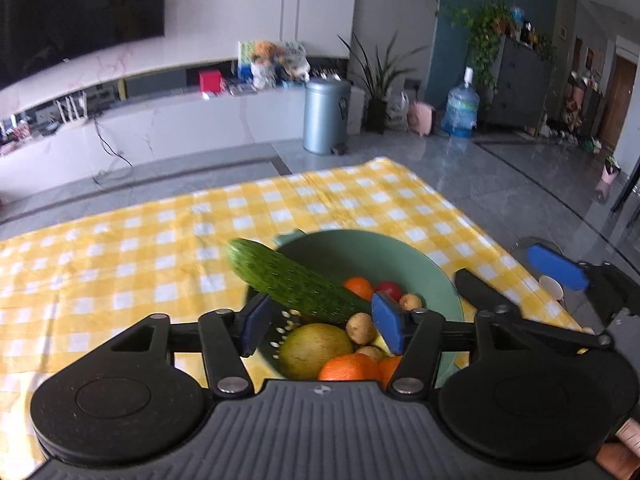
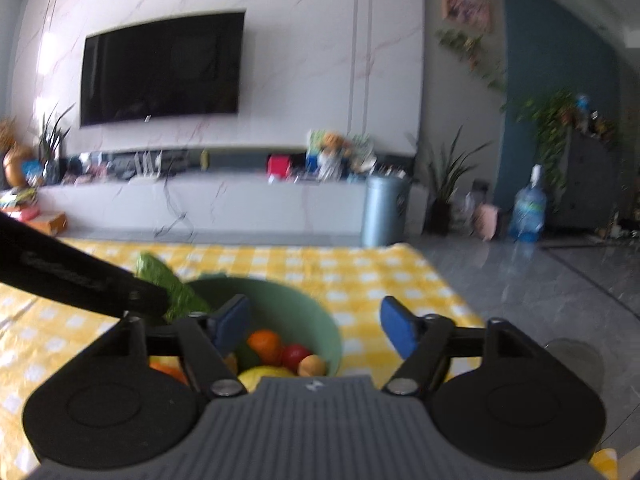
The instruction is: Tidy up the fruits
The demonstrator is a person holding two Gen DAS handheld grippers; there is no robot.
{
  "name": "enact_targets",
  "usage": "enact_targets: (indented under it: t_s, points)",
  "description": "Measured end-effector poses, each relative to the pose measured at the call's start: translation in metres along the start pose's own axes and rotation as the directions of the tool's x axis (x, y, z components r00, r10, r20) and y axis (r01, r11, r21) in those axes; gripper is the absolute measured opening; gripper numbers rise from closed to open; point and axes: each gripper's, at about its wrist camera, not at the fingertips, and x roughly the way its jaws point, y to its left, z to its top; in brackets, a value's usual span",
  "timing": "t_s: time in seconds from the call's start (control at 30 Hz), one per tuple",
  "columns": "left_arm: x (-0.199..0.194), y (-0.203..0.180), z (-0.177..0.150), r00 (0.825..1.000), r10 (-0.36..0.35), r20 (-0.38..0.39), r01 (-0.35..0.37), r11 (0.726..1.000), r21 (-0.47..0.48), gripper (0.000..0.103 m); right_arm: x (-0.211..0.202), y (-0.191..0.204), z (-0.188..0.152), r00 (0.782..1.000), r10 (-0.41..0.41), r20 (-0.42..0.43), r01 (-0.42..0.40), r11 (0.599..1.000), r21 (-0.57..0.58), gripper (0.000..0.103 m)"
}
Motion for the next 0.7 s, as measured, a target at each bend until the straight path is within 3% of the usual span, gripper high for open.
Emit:
enact_targets:
  t_s: [0.13,0.3,0.53,0.7]
  points:
    - [-0.025,0.006,-0.006,0.997,0.051,0.059,-0.051,0.999,0.003,0.077,-0.023,-0.004,0.005,0.999,0.010,0.035,-0.013,0.996,0.085,0.085]
    - [-0.061,0.017,-0.018,0.978,0.116,0.173,-0.115,0.993,-0.011,0.086,-0.045,0.002,0.007,0.999,0.042,0.007,-0.043,0.989,0.145,0.092]
    - [-0.091,0.024,-0.041,0.950,0.232,0.209,-0.238,0.971,0.005,0.092,-0.080,0.019,0.004,0.993,0.113,-0.013,-0.110,0.983,0.149,0.099]
    - [-0.107,0.020,-0.057,0.938,0.255,0.236,-0.272,0.962,0.039,0.092,-0.100,0.029,0.003,0.988,0.149,-0.025,-0.144,0.978,0.149,0.099]
